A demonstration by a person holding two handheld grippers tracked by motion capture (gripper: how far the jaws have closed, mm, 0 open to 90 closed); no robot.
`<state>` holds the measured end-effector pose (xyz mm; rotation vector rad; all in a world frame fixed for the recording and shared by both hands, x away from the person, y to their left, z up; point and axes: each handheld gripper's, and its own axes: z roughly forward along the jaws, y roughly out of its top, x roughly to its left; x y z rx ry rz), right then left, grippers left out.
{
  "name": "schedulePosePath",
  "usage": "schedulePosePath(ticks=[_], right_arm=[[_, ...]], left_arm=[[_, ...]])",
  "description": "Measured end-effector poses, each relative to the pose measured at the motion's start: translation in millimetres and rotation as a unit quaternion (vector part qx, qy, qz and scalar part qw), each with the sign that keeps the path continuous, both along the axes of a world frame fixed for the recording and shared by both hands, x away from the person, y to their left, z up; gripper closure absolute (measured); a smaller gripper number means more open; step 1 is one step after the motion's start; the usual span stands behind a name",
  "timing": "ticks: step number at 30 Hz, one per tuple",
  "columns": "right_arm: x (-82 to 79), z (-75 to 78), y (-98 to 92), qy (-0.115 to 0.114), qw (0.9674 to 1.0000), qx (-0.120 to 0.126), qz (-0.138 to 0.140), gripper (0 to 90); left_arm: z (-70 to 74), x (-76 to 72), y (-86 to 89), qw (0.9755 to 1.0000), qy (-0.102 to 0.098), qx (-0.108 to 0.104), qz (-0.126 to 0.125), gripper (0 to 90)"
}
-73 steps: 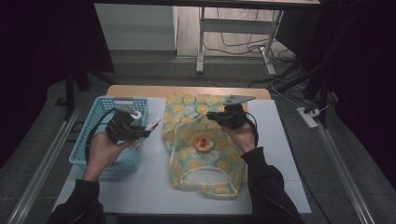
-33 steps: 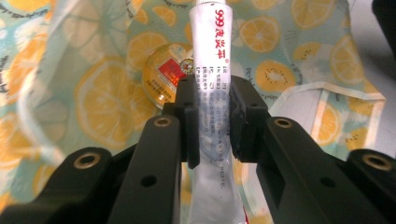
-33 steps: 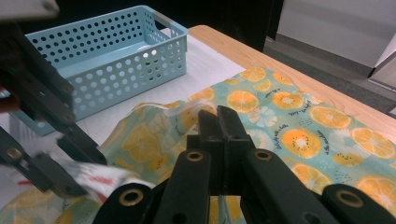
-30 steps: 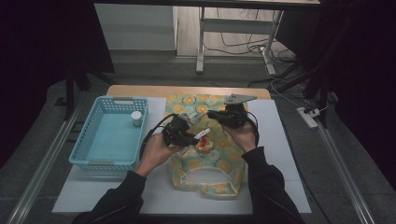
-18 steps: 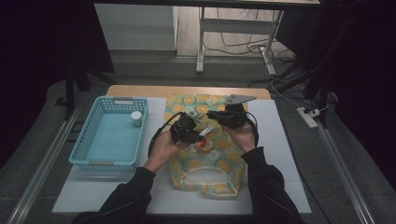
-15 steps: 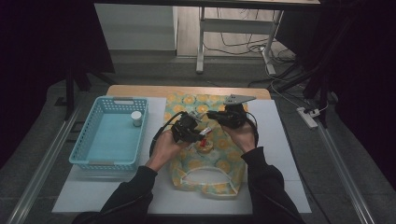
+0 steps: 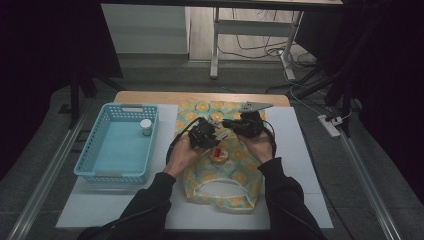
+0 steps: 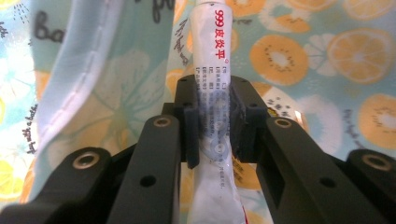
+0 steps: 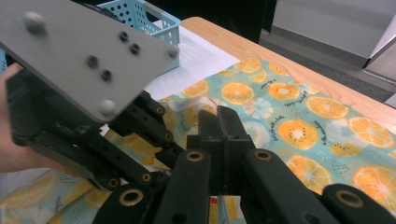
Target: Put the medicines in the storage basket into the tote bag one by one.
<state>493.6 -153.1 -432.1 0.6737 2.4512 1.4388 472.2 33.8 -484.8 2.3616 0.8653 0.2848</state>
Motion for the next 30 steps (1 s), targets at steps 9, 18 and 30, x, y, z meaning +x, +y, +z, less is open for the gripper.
schedulePosePath(ticks=[9,18,30], right_arm=[[0.8,-2.3,1.3,0.001,1.0,-0.005,-0.002,90.0],[1.3,-2.7,0.9,0.0,1.0,-0.003,-0.004,90.0],[1.6,-1.0,-1.2,-0.002,1.0,-0.001,-0.006,90.0]], left_arm=[[-9.9,11.7,-1.4,0.9998,0.005,0.007,0.015,74.7],[-7.6,9.7,2.2,0.9997,0.003,-0.01,0.022,64.6],[10.6,-6.6,16.0,0.9958,0.038,-0.083,-0.004,45.5]])
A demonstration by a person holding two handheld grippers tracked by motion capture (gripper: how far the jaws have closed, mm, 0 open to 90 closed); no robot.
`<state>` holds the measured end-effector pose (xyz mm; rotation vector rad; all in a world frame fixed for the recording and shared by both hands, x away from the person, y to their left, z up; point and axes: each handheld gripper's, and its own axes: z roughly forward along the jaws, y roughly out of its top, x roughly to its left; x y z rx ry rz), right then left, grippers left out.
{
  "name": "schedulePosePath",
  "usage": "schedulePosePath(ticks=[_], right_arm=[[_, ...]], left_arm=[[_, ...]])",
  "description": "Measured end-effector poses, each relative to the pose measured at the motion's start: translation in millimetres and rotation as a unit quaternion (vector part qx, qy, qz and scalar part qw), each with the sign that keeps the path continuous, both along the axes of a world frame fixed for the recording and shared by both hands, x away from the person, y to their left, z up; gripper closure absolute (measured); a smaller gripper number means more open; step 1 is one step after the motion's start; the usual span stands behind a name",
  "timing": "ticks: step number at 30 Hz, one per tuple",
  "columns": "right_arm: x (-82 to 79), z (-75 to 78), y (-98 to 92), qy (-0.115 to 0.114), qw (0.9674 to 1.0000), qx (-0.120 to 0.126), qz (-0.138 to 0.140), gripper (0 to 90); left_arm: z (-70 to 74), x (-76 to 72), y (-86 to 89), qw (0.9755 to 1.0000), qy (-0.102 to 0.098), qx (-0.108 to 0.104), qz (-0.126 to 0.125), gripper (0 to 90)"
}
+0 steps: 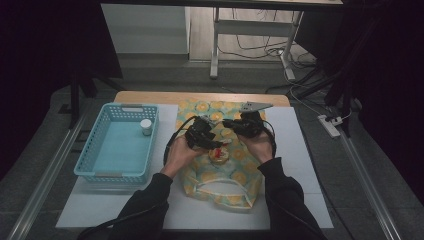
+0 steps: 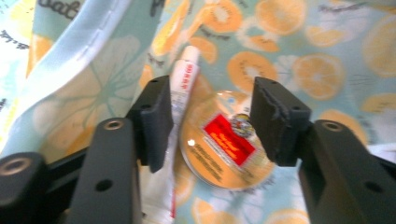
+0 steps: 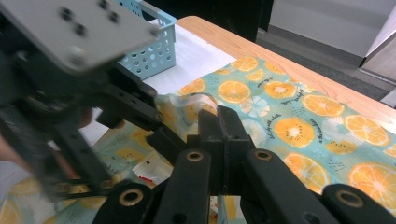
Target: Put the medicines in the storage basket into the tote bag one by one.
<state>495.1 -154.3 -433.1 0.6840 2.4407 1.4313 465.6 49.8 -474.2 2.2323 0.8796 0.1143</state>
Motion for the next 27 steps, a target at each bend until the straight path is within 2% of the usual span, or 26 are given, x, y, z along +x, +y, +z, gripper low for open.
schedulePosePath(ticks=[4,6,8,11,17,23,27], right_arm=[[0.3,0.2,-1.0,0.0,1.0,0.001,-0.001,90.0],[0.1,0.5,-0.8,0.0,1.0,0.0,0.0,90.0],[-0.2,0.5,-0.4,0.0,1.0,-0.001,0.001,90.0],[-0.4,0.6,-0.3,-0.001,1.0,0.0,0.001,90.0],[-0.4,1.1,-0.9,0.0,1.0,0.001,0.001,90.0],[-1.5,1.8,0.2,0.0,1.0,0.0,0.004,90.0],[-2.0,2.2,0.4,0.0,1.0,0.0,0.006,90.0]], left_arm=[[6.3,-6.0,6.9,0.9998,-0.003,-0.019,-0.006,41.0],[9.1,-8.6,9.0,0.9999,-0.004,-0.016,-0.003,39.3],[11.5,-10.7,11.0,0.9999,-0.005,-0.013,-0.005,33.8],[15.3,-14.0,16.0,0.9998,-0.004,-0.02,-0.007,27.0],[25.0,-20.9,29.7,0.9995,-0.004,-0.031,-0.007,20.6],[29.3,-25.1,47.3,0.9992,0.001,-0.041,0.006,12.1],[29.6,-27.9,59.6,0.9992,-0.001,-0.038,0.014,5.7]])
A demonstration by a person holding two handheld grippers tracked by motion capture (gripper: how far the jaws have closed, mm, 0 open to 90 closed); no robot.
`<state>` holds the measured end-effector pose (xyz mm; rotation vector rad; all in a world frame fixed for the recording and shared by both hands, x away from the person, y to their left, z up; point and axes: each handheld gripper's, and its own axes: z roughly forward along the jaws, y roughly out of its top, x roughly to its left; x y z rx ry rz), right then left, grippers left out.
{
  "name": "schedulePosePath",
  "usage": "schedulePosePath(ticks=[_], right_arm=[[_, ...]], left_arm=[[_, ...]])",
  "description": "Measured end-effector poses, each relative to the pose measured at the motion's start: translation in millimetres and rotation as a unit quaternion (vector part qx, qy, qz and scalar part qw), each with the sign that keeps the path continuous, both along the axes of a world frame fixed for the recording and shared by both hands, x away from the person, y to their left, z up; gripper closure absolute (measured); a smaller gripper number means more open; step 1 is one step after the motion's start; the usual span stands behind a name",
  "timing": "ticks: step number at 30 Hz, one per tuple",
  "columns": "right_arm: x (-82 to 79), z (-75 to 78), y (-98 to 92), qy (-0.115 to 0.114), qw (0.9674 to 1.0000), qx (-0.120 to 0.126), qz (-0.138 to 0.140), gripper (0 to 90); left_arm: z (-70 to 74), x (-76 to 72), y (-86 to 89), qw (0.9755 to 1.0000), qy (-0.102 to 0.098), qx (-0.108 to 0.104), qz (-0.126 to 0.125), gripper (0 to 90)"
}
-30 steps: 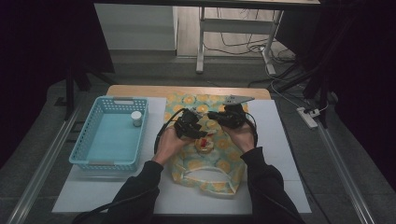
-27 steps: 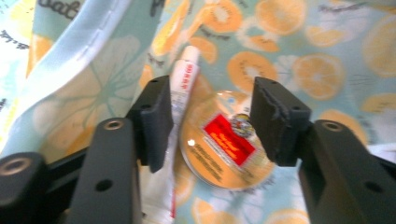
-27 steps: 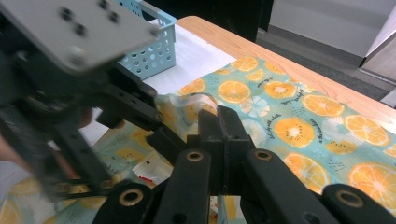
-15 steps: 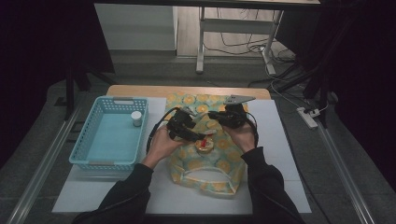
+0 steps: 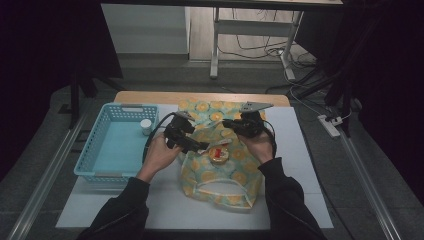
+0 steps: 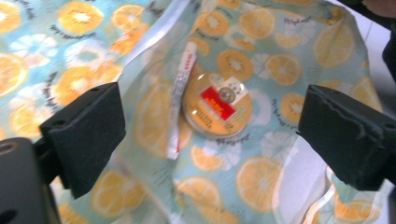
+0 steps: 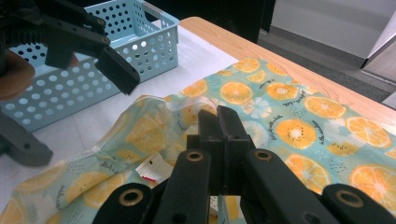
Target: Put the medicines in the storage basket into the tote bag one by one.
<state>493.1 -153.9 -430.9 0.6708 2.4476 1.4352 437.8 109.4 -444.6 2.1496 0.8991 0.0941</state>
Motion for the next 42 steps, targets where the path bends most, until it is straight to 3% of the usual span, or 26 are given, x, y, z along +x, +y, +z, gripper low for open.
schedulePosePath(ticks=[5,10,24,30,35,42], right_arm=[[-0.5,0.0,0.8,0.0,1.0,-0.001,0.0,90.0],[-0.5,-0.8,1.6,0.001,1.0,-0.003,0.0,90.0],[-0.5,-1.4,1.9,0.001,1.0,-0.003,0.001,90.0],[-0.4,-1.9,2.0,0.002,1.0,-0.003,0.0,90.0],[0.0,-1.4,1.2,0.004,1.0,0.001,0.002,90.0],[0.3,-2.3,1.7,0.005,1.0,0.0,0.002,90.0]], left_arm=[[1.9,-3.9,18.2,0.9999,-0.007,-0.013,0.008,0.9],[4.4,-7.3,38.8,0.9996,-0.018,-0.014,0.018,0.0],[9.3,-12.5,96.3,0.9969,-0.024,-0.019,0.073,0.0],[10.5,-11.5,111.2,0.9951,-0.037,0.016,0.09,0.0],[9.2,-10.5,125.3,0.9919,-0.052,0.038,0.109,0.0],[3.3,-4.5,149.5,0.9877,-0.058,0.046,0.138,0.0]])
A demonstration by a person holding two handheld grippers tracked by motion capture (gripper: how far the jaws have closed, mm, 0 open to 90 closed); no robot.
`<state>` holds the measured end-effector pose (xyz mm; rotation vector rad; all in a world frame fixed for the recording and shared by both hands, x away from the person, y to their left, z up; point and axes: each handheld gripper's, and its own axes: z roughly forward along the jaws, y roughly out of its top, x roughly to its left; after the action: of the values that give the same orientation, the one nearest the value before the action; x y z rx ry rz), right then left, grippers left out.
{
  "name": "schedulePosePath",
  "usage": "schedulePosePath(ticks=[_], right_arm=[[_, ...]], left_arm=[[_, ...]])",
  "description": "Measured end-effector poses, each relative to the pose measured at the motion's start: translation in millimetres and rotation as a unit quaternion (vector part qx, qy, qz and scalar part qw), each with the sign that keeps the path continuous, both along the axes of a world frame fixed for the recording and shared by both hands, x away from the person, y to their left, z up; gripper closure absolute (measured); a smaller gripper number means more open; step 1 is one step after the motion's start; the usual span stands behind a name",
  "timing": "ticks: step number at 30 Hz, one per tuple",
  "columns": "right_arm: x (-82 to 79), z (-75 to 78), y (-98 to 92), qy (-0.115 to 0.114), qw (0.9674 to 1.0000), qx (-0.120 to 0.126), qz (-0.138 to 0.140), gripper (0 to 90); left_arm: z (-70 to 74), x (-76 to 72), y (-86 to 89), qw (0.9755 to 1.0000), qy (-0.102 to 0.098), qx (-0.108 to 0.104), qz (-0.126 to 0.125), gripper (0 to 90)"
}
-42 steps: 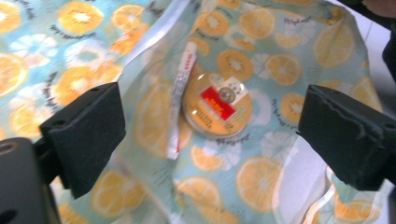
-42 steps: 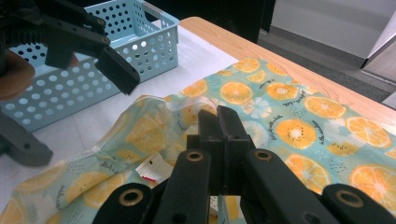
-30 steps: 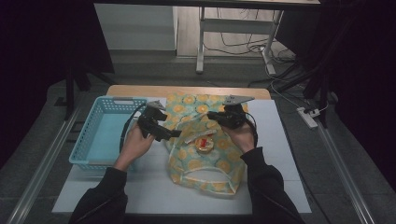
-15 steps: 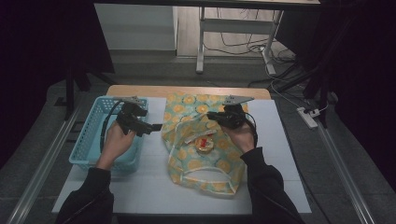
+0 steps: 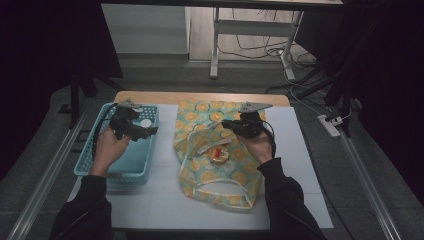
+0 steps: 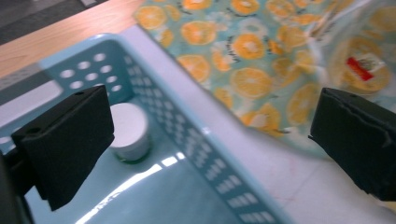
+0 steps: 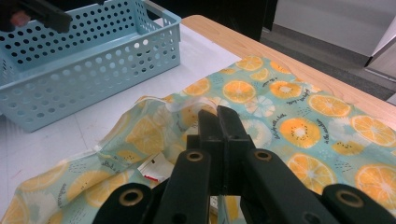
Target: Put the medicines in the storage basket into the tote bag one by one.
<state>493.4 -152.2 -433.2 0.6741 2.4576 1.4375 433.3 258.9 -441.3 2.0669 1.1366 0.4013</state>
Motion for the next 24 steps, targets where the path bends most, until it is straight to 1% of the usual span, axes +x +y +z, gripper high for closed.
schedulePosePath(ticks=[3,8,12,14,19,22,24], right_arm=[[0.3,-0.4,0.1,0.0,1.0,-0.001,0.001,90.0],[0.5,-0.7,0.1,0.0,1.0,-0.002,0.0,90.0],[0.4,-0.5,0.0,0.0,1.0,-0.002,0.001,90.0],[0.5,-0.5,-0.1,0.0,1.0,-0.001,0.002,90.0],[0.5,-0.2,-0.6,0.001,1.0,-0.002,0.001,90.0],[0.2,0.3,-0.8,-0.001,1.0,-0.001,0.0,90.0],[0.3,0.6,-1.1,-0.001,1.0,-0.001,0.001,90.0]], left_arm=[[-3.0,3.2,8.0,0.9998,0.003,0.012,0.014,0.0],[-8.7,9.3,19.7,0.9982,0.017,0.011,0.056,0.0],[-15.5,15.7,24.7,0.9968,0.024,0.01,0.076,0.0],[-19.0,19.5,25.2,0.9967,0.027,0.008,0.076,0.0],[-29.8,31.3,22.9,0.9958,0.043,0.031,0.074,0.0],[-37.1,37.5,21.9,0.9952,0.053,0.034,0.075,0.0],[-42.0,41.2,20.8,0.9947,0.059,0.039,0.075,0.0]])
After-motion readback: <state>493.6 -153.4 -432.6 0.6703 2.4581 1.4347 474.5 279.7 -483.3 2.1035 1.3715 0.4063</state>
